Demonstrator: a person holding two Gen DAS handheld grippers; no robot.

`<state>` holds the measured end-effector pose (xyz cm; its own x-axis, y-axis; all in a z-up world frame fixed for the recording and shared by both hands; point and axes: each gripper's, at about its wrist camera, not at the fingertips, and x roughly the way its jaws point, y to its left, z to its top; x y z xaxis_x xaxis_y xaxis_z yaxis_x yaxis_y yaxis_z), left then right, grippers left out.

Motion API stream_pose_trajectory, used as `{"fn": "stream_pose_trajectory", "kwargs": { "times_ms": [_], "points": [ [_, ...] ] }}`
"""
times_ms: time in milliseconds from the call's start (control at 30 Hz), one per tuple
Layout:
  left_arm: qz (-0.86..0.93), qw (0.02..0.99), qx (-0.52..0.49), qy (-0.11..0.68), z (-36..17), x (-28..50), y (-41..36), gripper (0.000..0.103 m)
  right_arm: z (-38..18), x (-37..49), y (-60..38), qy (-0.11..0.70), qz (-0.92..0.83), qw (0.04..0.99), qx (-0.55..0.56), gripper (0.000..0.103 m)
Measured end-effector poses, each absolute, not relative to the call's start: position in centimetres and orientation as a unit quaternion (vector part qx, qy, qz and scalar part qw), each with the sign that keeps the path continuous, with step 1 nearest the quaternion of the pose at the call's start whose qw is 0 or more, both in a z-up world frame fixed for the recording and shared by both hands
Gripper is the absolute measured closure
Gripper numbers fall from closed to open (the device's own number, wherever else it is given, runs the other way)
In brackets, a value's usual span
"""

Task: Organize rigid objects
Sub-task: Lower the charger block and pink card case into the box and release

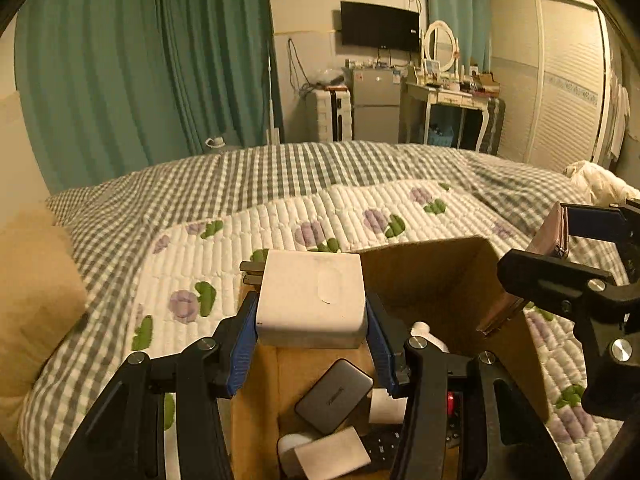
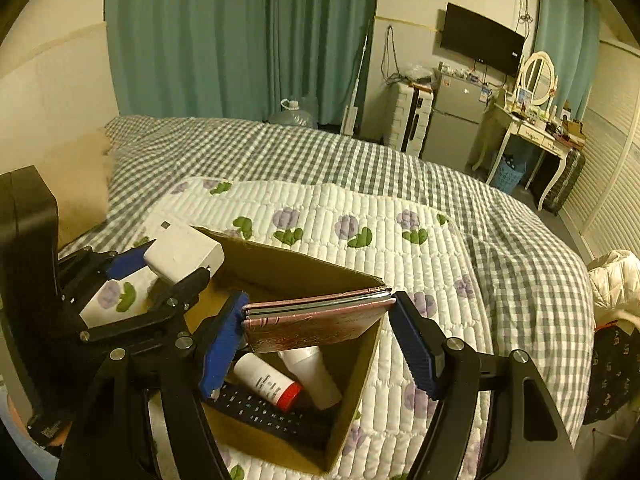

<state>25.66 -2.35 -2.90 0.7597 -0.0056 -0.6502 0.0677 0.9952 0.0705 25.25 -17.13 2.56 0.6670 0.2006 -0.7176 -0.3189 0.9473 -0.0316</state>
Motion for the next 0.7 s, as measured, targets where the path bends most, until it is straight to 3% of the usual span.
{"fn": "stream_pose_trajectory", "kwargs": {
  "times_ms": [233, 400, 700],
  "points": [
    [-0.027, 0.931, 0.035, 0.362, -4.8, 27.4, -2.4, 0.051, 0.6, 27.7, -17.0, 0.395, 0.141, 0.905, -0.070, 0.031],
    [-0.002, 0.934, 0.032, 0.355, -4.6, 28.1, -2.1, 0.036, 0.5, 29.1, -16.8, 0.391, 0.138, 0.908, -0.066, 0.031],
    [0.000, 0.935, 0.026, 0.353, -4.1, 27.4, -1.3, 0.036, -0.5, 31.9, -16.4, 0.404, 0.131, 0.905, -0.041, 0.030]
  ]
}}
